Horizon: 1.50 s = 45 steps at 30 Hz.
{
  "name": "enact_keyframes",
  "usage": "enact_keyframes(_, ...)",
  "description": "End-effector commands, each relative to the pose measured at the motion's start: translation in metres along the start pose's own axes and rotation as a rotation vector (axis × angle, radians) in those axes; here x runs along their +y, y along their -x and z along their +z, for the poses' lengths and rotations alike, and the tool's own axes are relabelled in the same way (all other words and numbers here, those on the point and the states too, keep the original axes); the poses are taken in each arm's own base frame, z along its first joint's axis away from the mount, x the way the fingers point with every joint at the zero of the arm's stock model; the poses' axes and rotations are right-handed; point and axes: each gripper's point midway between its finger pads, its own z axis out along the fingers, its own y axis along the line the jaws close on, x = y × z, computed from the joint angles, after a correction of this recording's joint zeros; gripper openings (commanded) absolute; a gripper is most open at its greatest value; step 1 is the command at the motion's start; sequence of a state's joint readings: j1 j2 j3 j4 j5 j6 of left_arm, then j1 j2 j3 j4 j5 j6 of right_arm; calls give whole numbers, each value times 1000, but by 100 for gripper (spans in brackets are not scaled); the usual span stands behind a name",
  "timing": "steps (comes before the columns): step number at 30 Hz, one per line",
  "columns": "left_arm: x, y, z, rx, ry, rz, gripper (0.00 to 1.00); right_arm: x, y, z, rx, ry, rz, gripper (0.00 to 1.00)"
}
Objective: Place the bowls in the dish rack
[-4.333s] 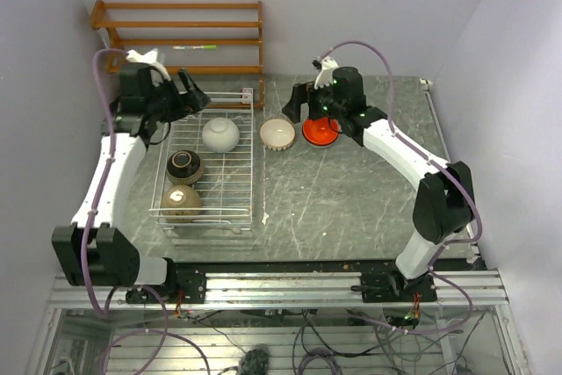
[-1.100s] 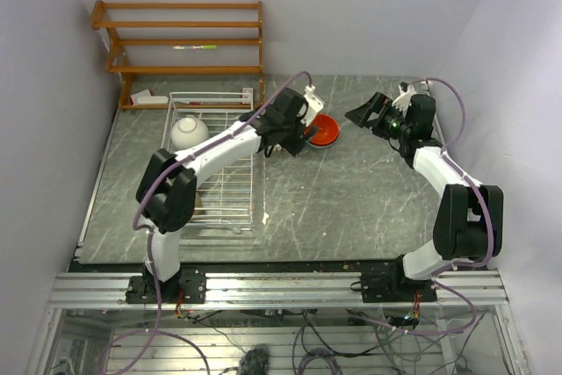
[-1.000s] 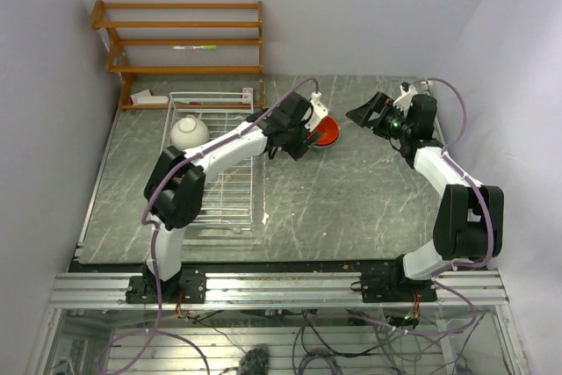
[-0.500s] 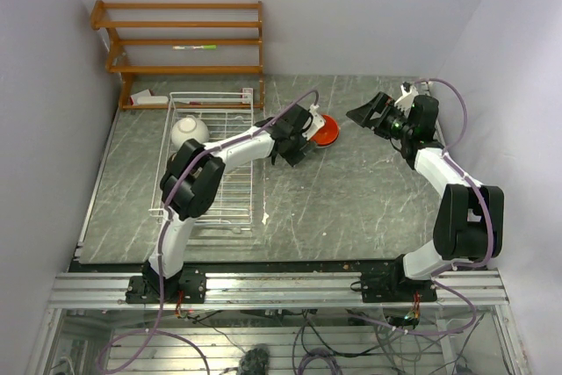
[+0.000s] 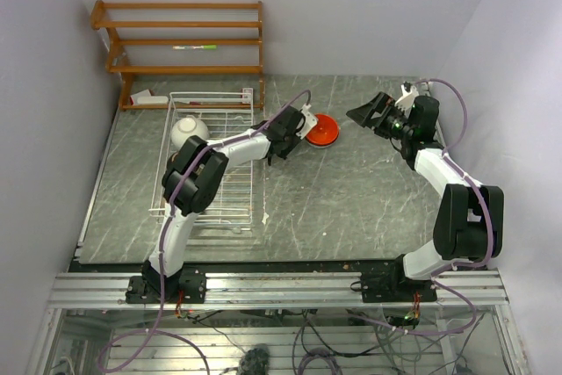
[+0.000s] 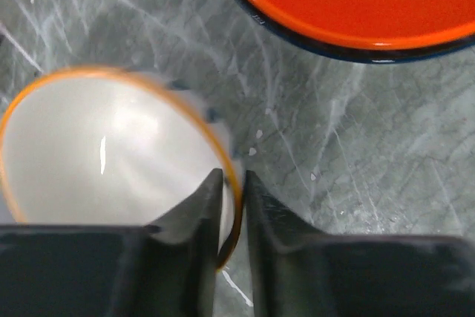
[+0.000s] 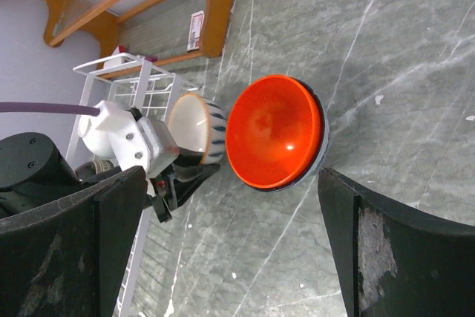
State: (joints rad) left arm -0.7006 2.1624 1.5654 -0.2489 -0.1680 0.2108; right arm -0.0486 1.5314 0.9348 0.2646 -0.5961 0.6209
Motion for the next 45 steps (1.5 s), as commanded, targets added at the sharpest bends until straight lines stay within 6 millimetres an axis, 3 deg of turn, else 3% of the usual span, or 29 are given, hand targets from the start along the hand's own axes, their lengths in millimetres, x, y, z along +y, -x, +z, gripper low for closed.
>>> enact_keyframes(1, 3, 5, 5, -48, 9, -26, 15, -4, 1, 0, -9, 6, 1, 99)
enact_keyframes(2, 2, 5, 4, -50, 7, -29, 8, -4, 1, 0, -9, 6, 2, 99)
enact_keyframes(7, -3, 12, -7, -69, -37, -49, 7, -3, 2, -1, -14, 5, 2, 99)
enact_keyframes(11, -9, 48, -38, -153, -114, -110, 7, -2, 6, -4, -26, 1, -1, 98)
enact_keyframes(14, -15, 86, -79, -261, -208, -178, 7, -1, 8, -6, -32, 1, -4, 98)
enact_keyframes(17, -12, 124, -134, -387, -286, -270, 7, 2, 10, -9, -39, 8, -12, 98)
enact_keyframes(21, 1, 147, -195, -496, -368, -381, 7, 10, 13, -14, -47, 31, -24, 98)
enact_keyframes(26, 37, 141, -260, -647, -503, -601, 7, 41, 16, -22, -56, 173, -48, 98)
enact_keyframes(31, 65, 132, -332, -879, -716, -777, 7, 93, 12, -40, -70, 411, -104, 98)
enact_keyframes(39, 65, 127, -446, -1171, -1052, -837, 7, 184, -11, -68, -43, 697, -219, 100)
enact_keyframes(45, 62, 111, -512, -1373, -1348, -835, 7, 228, -9, -98, -76, 876, -60, 100)
